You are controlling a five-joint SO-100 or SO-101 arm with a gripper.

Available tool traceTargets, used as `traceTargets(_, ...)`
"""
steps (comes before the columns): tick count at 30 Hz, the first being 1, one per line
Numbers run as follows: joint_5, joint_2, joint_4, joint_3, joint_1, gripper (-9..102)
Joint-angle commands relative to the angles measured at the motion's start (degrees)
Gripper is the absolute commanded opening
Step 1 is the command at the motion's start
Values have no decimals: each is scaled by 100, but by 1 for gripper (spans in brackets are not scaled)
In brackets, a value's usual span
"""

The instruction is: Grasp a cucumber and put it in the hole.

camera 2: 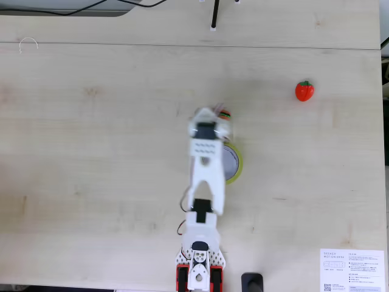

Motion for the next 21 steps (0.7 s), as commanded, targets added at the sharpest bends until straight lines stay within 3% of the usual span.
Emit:
traceTargets(1, -149, 1046, 457, 325, 308, 0)
traceTargets(8, -167, 1872, 448, 1573, 413, 0)
traceTargets(19, -167, 1942, 439, 1819, 536, 0)
traceTargets(20, -167, 1960, 439, 1846, 536, 7)
traceTargets(21, -158, 1995, 431, 1890, 536, 24)
